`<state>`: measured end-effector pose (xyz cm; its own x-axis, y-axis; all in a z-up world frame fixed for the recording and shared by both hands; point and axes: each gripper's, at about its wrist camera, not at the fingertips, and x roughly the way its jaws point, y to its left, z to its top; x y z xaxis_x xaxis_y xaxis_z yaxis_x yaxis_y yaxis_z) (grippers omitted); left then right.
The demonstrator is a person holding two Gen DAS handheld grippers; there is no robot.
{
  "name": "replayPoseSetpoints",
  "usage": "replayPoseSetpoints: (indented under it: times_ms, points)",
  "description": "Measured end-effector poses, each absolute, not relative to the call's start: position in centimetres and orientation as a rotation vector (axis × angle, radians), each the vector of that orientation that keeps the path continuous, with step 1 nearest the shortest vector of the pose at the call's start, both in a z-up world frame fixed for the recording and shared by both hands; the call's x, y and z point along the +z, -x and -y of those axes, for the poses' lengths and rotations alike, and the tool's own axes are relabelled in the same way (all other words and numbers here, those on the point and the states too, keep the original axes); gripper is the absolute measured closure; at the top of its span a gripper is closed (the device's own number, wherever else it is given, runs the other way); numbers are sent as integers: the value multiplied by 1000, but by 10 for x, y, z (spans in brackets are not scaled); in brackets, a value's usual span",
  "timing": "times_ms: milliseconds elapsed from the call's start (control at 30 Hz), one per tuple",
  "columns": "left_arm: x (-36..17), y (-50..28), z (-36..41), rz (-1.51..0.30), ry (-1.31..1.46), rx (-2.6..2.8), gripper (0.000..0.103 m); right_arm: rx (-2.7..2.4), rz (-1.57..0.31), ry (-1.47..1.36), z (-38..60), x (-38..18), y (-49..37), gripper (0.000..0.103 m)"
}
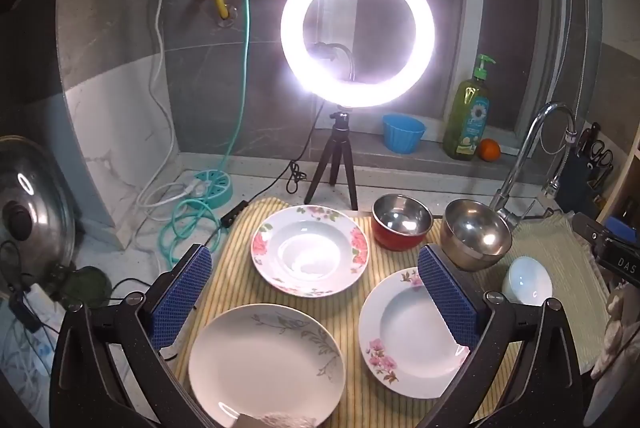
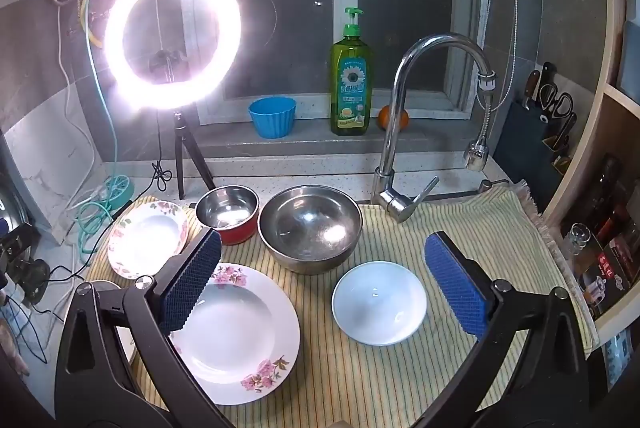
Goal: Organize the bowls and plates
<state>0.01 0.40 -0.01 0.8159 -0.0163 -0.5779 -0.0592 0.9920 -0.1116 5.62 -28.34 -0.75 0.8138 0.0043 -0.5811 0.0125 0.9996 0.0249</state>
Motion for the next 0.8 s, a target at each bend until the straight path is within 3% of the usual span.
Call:
replayPoseSetpoints:
  times_ms: [800]
  points:
    - [-6, -6, -7, -612, 112, 61, 1, 2, -615, -49, 280, -8, -60, 0]
